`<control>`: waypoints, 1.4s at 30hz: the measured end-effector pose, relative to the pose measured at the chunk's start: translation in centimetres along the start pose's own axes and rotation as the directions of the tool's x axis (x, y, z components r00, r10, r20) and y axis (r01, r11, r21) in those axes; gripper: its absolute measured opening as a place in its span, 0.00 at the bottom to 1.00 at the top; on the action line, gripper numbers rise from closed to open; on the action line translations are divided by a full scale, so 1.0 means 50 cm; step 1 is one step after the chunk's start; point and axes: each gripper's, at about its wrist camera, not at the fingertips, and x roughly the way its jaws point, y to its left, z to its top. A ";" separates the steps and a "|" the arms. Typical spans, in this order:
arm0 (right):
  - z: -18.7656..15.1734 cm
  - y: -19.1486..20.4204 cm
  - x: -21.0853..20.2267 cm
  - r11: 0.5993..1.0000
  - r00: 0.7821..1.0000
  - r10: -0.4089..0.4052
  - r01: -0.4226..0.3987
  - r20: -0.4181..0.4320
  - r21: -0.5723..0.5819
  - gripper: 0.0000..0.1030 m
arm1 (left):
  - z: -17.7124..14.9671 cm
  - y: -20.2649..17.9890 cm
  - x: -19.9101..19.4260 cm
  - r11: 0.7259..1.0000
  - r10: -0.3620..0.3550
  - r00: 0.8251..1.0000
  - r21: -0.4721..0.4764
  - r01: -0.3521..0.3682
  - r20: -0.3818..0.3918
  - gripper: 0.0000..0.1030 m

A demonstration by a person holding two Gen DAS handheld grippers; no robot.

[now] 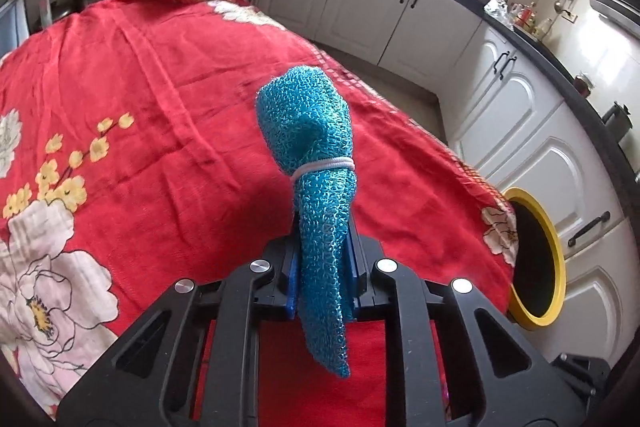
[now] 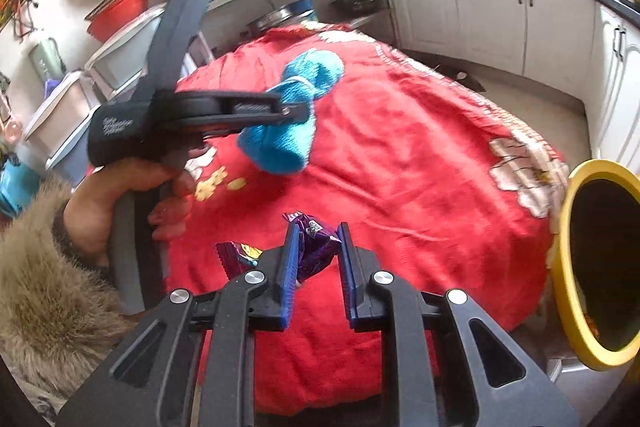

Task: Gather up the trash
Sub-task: 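Grasp the blue knitted towel with the left tool while the right tool grasps the purple wrapper, then carry the blue towel and purple wrapper over the bin with both tools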

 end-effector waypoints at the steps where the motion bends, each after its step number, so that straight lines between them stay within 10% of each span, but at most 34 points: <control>1: 0.001 -0.008 -0.006 1.000 1.000 -0.005 0.005 0.009 0.009 0.18 | 0.002 -0.006 -0.002 1.000 -0.004 1.000 0.005 0.004 0.003 0.12; 42: -0.006 -0.267 -0.229 0.926 0.916 -0.322 0.254 0.237 0.279 0.14 | 0.007 -0.311 -0.045 0.956 -0.199 0.978 0.233 0.181 0.057 0.12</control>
